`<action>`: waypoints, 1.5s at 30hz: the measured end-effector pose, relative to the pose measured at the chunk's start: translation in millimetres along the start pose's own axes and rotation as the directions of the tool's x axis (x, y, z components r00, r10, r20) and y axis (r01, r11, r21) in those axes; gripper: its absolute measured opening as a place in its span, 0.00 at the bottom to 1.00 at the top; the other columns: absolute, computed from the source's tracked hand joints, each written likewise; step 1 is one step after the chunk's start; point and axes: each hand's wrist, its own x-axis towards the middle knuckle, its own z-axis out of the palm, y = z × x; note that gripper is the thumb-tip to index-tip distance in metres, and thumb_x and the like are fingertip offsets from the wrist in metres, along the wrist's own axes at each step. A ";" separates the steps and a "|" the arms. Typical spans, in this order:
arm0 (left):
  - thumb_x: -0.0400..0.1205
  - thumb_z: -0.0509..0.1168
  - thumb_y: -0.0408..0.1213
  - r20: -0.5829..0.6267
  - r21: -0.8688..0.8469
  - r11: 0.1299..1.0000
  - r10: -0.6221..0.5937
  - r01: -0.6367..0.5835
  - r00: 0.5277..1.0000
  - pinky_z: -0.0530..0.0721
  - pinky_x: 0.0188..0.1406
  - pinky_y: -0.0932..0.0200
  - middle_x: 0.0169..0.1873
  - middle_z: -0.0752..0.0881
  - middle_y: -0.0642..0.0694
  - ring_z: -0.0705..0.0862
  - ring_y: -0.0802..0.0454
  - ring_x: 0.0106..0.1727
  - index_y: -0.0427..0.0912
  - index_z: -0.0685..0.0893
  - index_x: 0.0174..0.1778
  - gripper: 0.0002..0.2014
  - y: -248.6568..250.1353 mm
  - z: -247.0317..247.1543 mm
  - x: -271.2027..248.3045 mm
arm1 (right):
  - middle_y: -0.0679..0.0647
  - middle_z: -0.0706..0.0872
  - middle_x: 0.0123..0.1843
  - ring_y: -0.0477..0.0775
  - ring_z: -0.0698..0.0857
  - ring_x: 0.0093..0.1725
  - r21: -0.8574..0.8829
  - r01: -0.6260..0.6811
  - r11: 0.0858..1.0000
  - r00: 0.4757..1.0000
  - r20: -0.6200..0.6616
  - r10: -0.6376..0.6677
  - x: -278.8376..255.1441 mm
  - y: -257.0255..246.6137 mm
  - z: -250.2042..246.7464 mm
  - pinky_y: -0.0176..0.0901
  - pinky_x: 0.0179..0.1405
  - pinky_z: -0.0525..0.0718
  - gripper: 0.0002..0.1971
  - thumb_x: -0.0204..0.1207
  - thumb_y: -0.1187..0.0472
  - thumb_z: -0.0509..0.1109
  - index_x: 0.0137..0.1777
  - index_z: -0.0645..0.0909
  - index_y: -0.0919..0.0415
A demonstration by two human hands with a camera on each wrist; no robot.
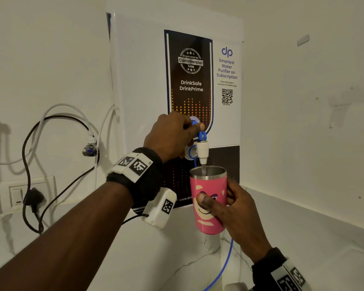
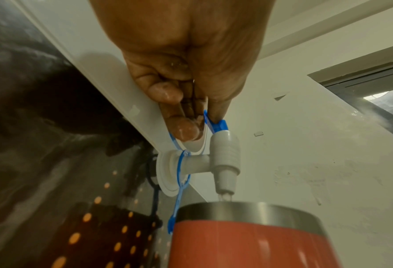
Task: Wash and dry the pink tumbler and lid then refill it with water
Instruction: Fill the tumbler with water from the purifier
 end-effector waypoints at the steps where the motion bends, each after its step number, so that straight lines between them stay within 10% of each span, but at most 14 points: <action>1: 0.90 0.67 0.57 0.001 0.002 1.000 -0.001 0.001 1.000 0.93 0.54 0.44 0.39 0.92 0.44 0.86 0.51 0.33 0.39 0.92 0.48 0.22 -0.2 0.0 0.3 | 0.39 0.90 0.58 0.50 0.93 0.52 0.003 0.000 1.000 1.000 -0.001 0.000 0.0 -0.1 0.0 0.44 0.52 0.93 0.30 0.61 0.34 0.79 0.63 0.77 0.33; 45: 0.90 0.68 0.54 -0.010 -0.003 1.000 0.009 -0.009 1.000 0.92 0.56 0.45 0.35 0.90 0.46 0.85 0.54 0.31 0.38 0.91 0.46 0.21 3.8 -2.0 -1.5 | 0.34 0.89 0.55 0.44 0.92 0.49 0.021 0.003 1.000 1.000 -0.002 -0.003 -4.8 -4.9 0.8 0.29 0.42 0.89 0.27 0.62 0.36 0.79 0.61 0.76 0.31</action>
